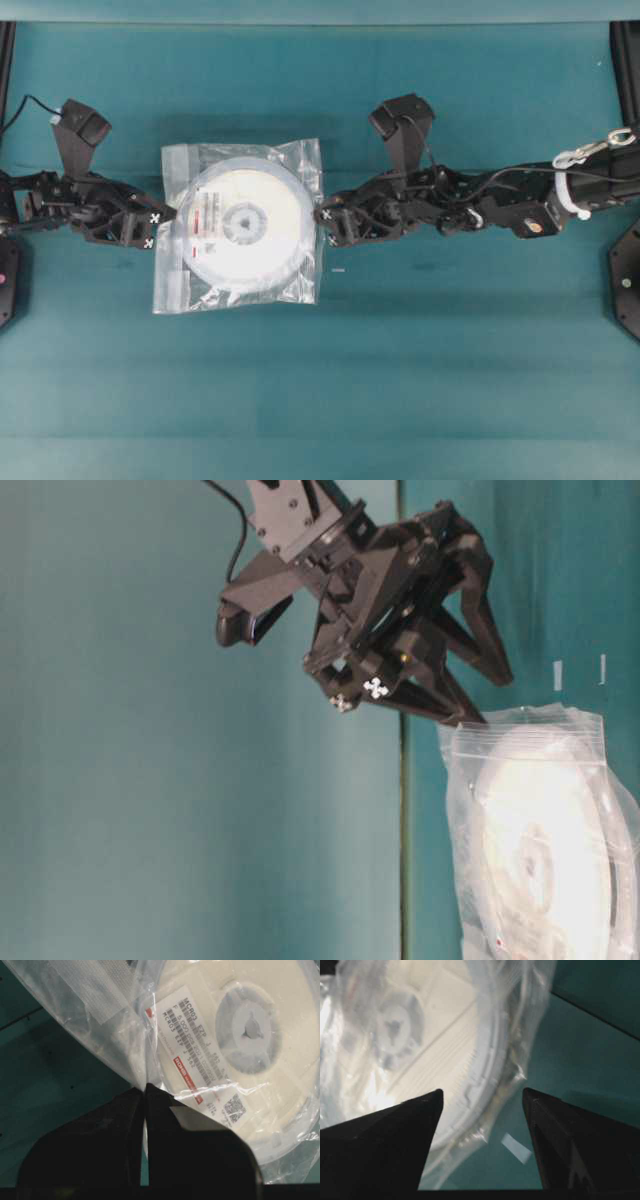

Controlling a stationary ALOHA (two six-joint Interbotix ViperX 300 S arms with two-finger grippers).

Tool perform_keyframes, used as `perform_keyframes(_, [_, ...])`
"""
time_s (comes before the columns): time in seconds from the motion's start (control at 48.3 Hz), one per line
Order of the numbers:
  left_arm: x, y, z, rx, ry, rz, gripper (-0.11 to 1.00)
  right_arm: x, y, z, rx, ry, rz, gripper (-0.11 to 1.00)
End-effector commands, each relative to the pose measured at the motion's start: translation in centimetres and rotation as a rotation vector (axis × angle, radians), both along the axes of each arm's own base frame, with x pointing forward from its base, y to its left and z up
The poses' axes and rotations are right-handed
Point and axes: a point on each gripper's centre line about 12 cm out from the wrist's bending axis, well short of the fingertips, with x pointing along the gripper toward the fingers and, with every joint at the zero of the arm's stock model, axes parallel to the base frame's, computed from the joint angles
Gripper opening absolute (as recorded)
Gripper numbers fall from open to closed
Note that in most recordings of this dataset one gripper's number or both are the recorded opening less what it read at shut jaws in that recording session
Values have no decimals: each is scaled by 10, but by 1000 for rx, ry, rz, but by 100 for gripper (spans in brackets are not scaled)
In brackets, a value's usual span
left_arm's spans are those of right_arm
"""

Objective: Take out the reel from the clear zip bag.
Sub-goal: 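Reach the right gripper toward the reel's right rim inside the bag, then close the right gripper on the reel rim through the bag opening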

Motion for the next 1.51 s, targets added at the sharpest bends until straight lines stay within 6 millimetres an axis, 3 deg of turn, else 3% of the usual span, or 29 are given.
perform_keyframes(0.0, [4,2,3,7,-15,-1,0,9,-2,9,-2,-32,-5,82])
perform_keyframes(1.489, [6,2,5,12,-25,-3,0,39,11,-5,76,-41,-41,81])
